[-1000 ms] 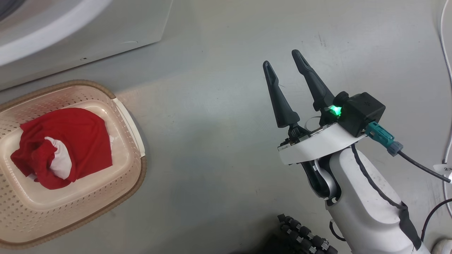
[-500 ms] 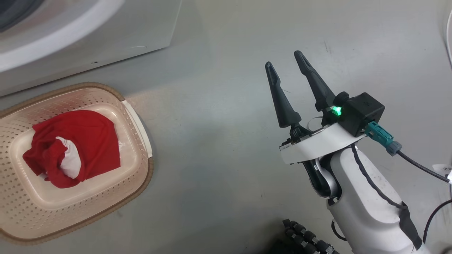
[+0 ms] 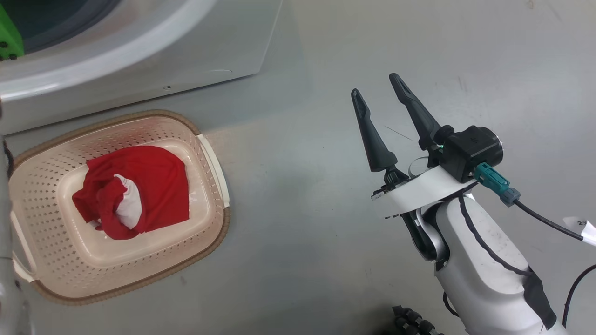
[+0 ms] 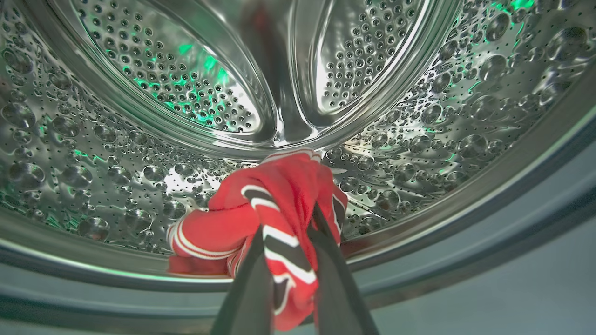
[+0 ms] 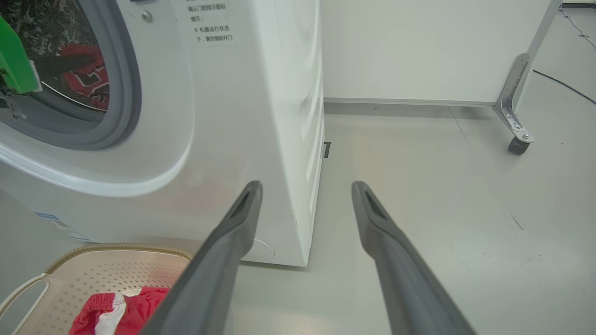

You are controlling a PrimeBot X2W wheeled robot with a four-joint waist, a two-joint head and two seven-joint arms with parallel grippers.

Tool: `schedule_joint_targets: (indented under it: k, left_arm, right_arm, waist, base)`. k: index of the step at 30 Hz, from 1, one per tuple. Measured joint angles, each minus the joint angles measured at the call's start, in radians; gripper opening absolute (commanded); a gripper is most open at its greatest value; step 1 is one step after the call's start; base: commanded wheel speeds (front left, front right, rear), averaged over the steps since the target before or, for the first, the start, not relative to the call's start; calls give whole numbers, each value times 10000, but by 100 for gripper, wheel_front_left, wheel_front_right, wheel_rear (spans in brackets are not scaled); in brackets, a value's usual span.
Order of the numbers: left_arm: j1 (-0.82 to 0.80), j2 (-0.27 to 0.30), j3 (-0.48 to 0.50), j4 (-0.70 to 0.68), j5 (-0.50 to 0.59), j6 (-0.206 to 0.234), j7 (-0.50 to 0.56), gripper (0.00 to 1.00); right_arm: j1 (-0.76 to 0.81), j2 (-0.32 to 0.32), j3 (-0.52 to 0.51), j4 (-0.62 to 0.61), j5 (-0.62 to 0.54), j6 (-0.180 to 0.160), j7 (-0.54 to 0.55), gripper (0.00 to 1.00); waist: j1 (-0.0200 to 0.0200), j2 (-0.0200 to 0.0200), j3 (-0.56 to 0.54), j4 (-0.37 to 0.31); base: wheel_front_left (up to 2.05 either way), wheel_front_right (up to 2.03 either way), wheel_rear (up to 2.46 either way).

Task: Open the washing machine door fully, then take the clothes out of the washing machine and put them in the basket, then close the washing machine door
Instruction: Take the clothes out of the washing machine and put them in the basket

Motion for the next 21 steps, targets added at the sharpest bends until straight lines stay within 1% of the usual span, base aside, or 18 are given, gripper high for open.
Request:
schedule_joint_targets:
  k: [2,3,6,15,21]
  left_arm:
    - [256,-190,31,-102,-104,-19,-341,0]
    - [554,-376,33,-201,-247,-21,-675,0]
    - [967,-614,42,-414,-341,-50,-1170,0]
    - [2121,-1118,109,-1193,-602,-50,-2527,0]
    - [2902,-1269,109,-1925,-604,-50,-2696,0]
  right_arm:
    - [2,-4,-69,136,-128,13,0,100]
    - [13,-10,-150,219,-228,67,0,100]
    - [55,-21,-257,364,-458,86,0,100]
    - [309,-58,-548,677,-732,211,0,100]
    - [586,-59,-704,878,-811,301,2,100]
  waist:
    - [0,0,-116,128]
    - [0,0,-245,260]
    - [0,0,-449,466]
    - [0,0,-1144,1098]
    - [0,0,-1696,1438]
  base:
    - [0,0,0]
    - [0,0,0]
    - [0,0,0]
    - [0,0,0]
    - [0,0,0]
